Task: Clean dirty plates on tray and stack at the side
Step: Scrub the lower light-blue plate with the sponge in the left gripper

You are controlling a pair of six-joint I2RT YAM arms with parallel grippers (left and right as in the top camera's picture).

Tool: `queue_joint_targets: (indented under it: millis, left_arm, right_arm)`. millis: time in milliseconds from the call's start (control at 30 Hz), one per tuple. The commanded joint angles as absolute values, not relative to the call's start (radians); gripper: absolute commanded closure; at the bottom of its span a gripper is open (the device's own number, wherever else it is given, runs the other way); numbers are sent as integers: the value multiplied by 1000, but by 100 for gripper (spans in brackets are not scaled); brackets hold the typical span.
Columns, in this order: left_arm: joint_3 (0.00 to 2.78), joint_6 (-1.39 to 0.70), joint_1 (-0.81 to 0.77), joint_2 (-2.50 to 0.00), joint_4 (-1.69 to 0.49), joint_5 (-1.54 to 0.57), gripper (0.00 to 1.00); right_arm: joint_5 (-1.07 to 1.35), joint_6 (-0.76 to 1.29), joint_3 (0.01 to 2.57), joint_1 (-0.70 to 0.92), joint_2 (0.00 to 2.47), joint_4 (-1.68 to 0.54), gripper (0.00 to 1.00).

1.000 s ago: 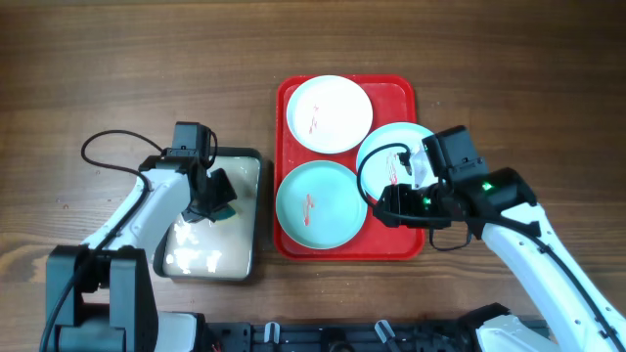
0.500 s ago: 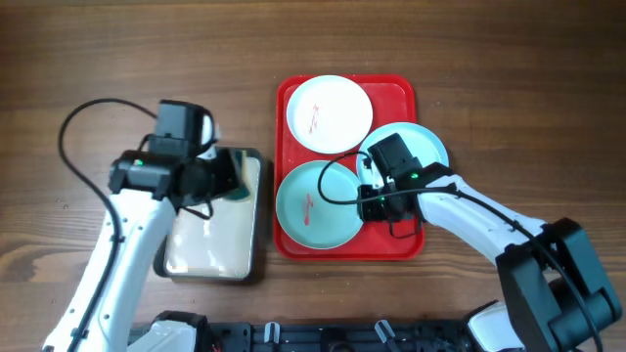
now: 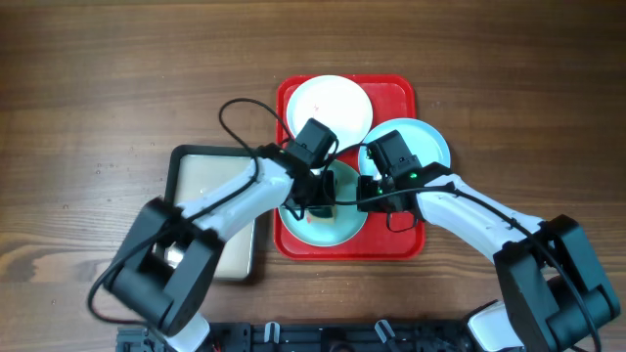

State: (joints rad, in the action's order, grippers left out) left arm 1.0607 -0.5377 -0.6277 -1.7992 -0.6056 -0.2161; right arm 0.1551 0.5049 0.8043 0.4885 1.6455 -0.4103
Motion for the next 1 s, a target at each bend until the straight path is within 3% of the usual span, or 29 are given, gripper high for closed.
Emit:
queue_joint_targets:
  millis: [0,67,233,267,400,600,867,967]
  left_arm:
    - [1063,-564,-627,-1872,-685,-91,96]
    - [1068,-667,-618,-1869,-804,189,96]
    - [1094,-697,-548,-1857,-861,276,96]
    - [1094,-696,-542,-1857,-846,248,96]
    - [1079,-633,-555,-1868,-561,-360,96]
    - [1077,-686,-658,-1921,-418,-414,96]
    - [1094,-720,-508,-1865,-786,31,96]
    - [1094,-728,-498,-1833,-821,204,96]
  right_arm:
    - [111,516,797,491,1663,-416,96]
    - [111,516,797,491,1663,-419,96]
    - [105,516,797,491,1663,-429,96]
    - [104,516,797,491,1663,-431,96]
    - [103,515,797,491,1663,-431,96]
    - [104,494,797,491,1663,-433,96]
    - [104,493,797,491,1663,-438,96]
    - [103,488,797,491,1663,-438,96]
